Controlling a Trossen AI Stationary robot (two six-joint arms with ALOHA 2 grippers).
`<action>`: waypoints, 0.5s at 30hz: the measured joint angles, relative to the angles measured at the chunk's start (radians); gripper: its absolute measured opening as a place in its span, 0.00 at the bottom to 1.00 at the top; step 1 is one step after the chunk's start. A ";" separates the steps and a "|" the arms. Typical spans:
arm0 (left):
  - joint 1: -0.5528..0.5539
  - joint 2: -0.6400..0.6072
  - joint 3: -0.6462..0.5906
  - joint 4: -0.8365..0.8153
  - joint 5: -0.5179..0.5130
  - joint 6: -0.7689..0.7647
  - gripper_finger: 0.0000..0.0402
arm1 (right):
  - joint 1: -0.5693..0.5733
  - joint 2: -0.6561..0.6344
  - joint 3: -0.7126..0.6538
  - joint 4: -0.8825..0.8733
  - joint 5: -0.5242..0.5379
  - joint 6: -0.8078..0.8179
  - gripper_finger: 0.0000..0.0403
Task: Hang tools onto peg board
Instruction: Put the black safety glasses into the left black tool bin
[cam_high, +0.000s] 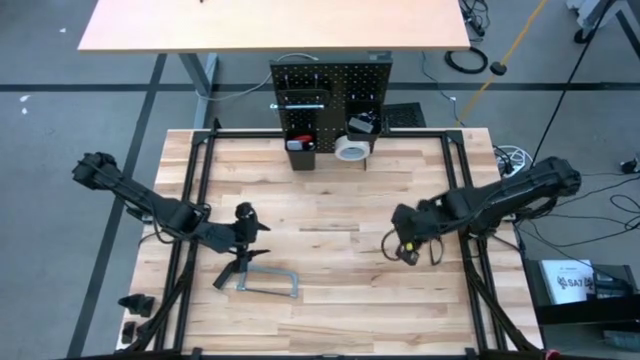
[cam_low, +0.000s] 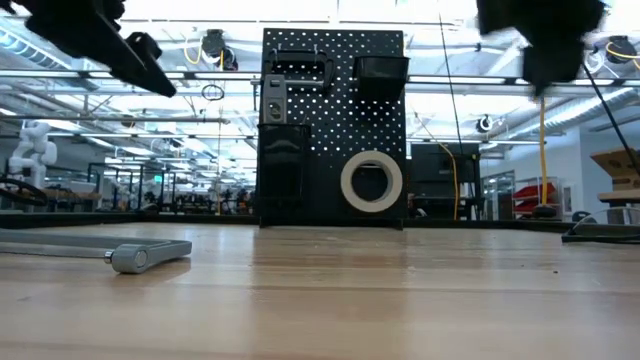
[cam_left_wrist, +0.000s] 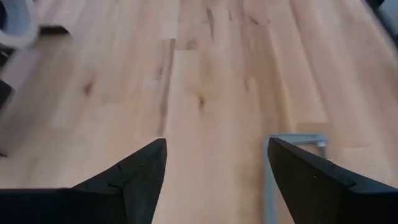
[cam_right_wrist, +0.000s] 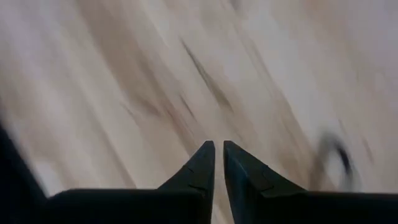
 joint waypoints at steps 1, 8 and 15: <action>0.000 0.006 0.000 0.005 -0.014 0.024 0.71 | 0.010 0.016 -0.005 -0.057 -0.018 0.031 0.08; 0.024 0.026 0.000 0.052 -0.031 0.101 0.71 | 0.027 0.090 -0.015 -0.329 0.002 0.117 0.29; 0.069 0.030 0.000 0.067 -0.002 0.110 0.71 | -0.090 0.102 -0.067 -0.349 0.120 0.029 0.54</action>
